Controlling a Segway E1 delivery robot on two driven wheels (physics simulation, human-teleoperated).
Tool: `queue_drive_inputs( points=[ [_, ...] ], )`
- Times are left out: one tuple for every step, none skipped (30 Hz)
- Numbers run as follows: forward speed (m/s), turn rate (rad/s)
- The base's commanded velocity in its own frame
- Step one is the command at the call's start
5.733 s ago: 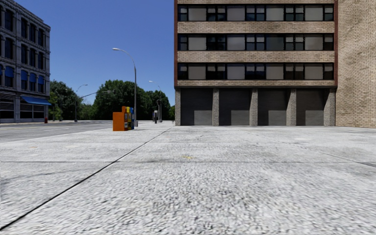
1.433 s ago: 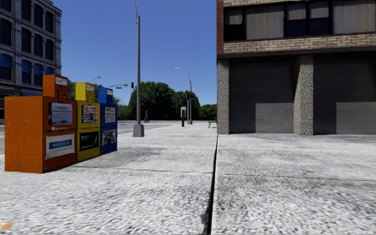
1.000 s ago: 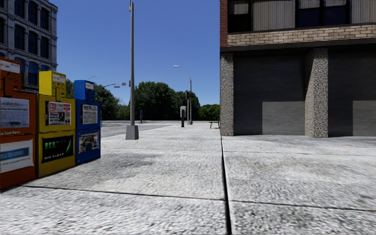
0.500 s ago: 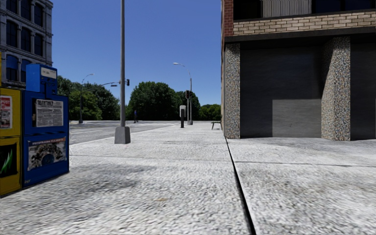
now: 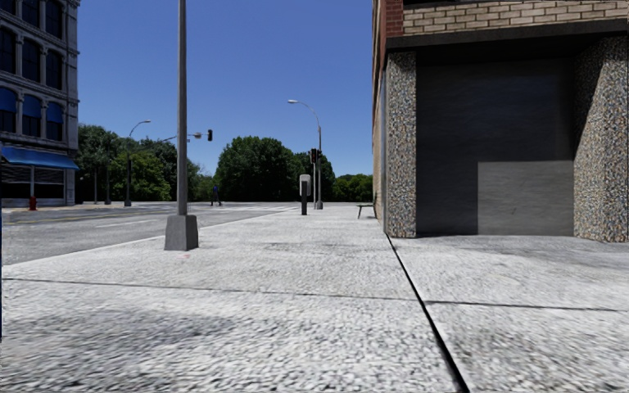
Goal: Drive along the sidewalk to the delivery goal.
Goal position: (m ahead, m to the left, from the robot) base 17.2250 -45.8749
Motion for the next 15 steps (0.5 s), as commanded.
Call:
queue_drive_inputs(
  points=[
    [2.00,0.00],
    [2.00,0.00],
    [2.00,0.00],
    [2.00,0.00],
    [2.00,0.00],
    [2.00,0.00],
    [2.00,0.00],
    [2.00,0.00],
    [2.00,0.00],
    [2.00,0.00],
    [2.00,0.00],
    [2.00,0.00],
    [2.00,0.00],
    [2.00,0.00],
    [2.00,0.00]
  ],
)
